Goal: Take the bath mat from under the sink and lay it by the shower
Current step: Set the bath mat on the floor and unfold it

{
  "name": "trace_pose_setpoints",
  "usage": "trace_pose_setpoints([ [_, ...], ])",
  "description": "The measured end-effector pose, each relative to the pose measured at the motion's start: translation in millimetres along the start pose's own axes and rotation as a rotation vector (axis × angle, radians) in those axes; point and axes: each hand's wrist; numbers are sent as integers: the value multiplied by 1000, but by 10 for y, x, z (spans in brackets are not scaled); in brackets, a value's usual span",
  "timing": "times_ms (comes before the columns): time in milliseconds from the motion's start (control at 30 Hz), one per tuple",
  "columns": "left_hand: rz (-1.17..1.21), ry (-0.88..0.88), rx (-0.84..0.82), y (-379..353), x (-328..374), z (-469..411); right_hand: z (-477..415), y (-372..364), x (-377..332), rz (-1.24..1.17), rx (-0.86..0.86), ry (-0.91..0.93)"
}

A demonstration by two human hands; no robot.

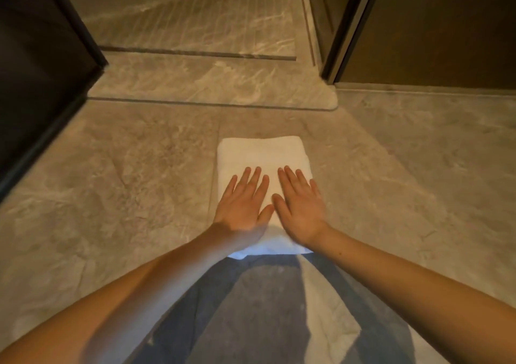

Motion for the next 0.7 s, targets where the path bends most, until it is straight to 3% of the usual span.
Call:
trace_pose_setpoints([
  [500,-29,-80,38,-188,-62,220,341,-206,-62,-27,-1,-35],
  [700,-24,-88,-40,-1,-14,186,286,23,28,-238,-41,-30],
])
Point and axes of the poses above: each hand's wrist, its own z-axis away from the middle knuckle, its own y-axis out of the back of the hand, x = y × z, and after that the axes turned 9 degrees about z, right-handed
